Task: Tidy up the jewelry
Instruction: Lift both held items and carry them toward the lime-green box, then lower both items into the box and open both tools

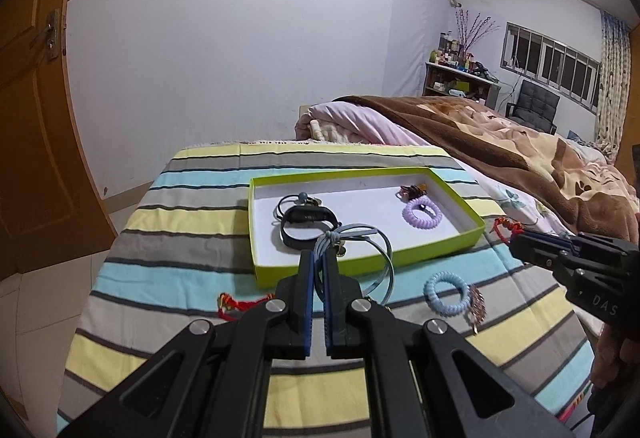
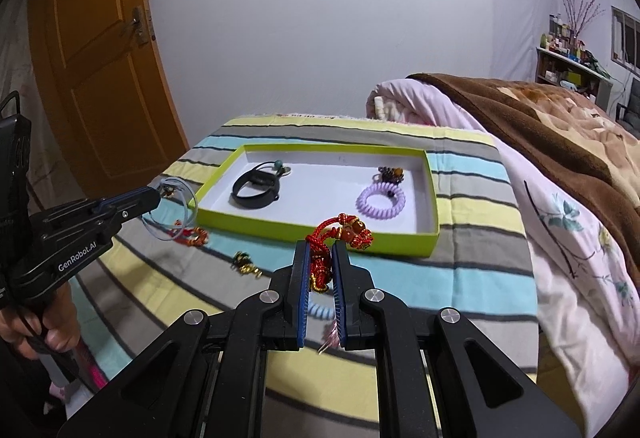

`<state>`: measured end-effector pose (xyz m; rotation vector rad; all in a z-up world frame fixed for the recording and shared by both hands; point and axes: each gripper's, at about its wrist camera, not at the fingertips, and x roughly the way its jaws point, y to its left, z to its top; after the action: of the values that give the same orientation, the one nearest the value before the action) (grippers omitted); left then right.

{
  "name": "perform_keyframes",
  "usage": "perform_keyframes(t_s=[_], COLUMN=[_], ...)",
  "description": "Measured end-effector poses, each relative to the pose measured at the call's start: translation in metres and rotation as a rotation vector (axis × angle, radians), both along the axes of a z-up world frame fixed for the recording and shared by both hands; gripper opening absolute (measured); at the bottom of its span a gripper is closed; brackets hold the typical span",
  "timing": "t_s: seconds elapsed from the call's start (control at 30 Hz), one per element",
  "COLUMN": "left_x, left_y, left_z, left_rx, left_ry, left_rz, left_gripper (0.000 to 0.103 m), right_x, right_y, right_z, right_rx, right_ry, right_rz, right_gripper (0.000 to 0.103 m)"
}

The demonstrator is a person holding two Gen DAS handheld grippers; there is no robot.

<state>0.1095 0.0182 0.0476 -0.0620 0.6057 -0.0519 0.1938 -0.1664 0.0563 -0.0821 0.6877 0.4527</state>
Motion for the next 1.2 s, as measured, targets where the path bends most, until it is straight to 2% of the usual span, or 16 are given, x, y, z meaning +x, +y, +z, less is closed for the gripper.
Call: perform_keyframes(t_s=[0.5,0.87,1.2], left_x=[0.051,0.081,0.097], left_y=[0.015,0.017,0.018], left_z=[-0.016,-0.038,-0.055], left_rx=[0.014,0.005,0.003], left_ry=[0.033,0.086,0.144], left_rz=[0.032,0.031,0.013], left_gripper=[0.004,0.004,0.004], right_x=[0.061,0.105,0.121], right_y=[0.003,-0.006,-0.003], right_z=[-0.012,-0.041,-0.06], right_rx=[-0.031,-0.038,-0.06], right_ry=[0.025,0.102,0.162], right_rz=[-0.016,-0.053,-0.058], right_gripper=[0.011,0.011,0.011])
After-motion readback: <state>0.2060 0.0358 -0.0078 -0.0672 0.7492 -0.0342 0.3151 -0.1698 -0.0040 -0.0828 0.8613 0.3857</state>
